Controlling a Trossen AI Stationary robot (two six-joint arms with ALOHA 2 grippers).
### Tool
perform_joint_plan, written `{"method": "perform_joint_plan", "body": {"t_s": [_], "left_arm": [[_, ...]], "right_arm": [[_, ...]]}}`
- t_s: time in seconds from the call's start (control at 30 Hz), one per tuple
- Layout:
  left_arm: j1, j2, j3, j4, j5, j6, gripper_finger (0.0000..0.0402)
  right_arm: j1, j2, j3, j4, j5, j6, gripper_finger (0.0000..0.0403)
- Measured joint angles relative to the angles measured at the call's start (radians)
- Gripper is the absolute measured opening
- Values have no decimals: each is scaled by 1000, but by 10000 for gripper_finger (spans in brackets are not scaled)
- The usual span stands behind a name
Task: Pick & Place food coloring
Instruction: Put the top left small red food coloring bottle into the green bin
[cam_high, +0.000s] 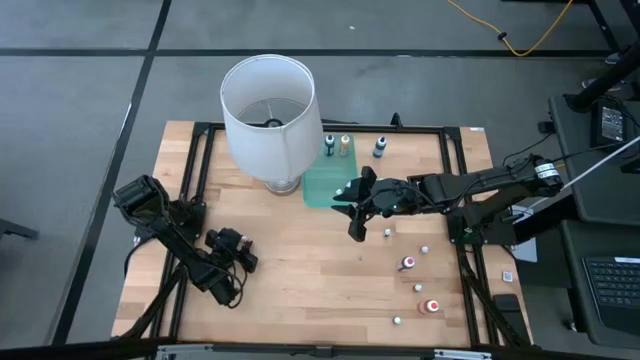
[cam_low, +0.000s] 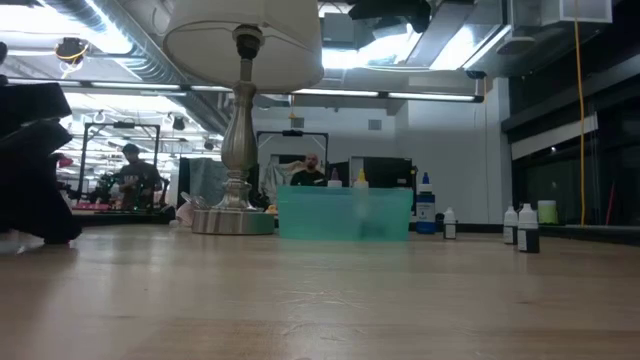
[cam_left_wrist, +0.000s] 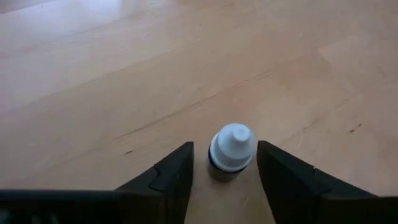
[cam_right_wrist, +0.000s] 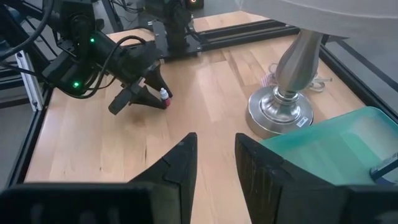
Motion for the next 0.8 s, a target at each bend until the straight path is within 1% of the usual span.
{"method": "perform_joint_plan", "body": {"t_s": [0.27, 0.4, 0.5, 0.6, 0.73, 0.8], "left_arm": [[-1, 0, 0, -8, -12, 12, 93], [-1, 0, 0, -2, -18, 12, 69], [-2, 0, 8, -1, -32, 12, 67], [-2, 0, 21, 0, -55, 13, 74], [-2, 0, 44, -1, -69, 39, 74], [-8, 0, 63, -1, -81, 52, 71]], "right_arm": [[1, 0, 0, 0, 0, 3, 110], [1, 0, 0, 0, 0, 9, 110], [1, 0, 0, 0, 0, 29, 110], [2, 0, 0, 0, 0, 33, 110], [8, 0, 0, 0, 0, 34, 110], [8, 0, 0, 1, -26, 47, 110]]}}
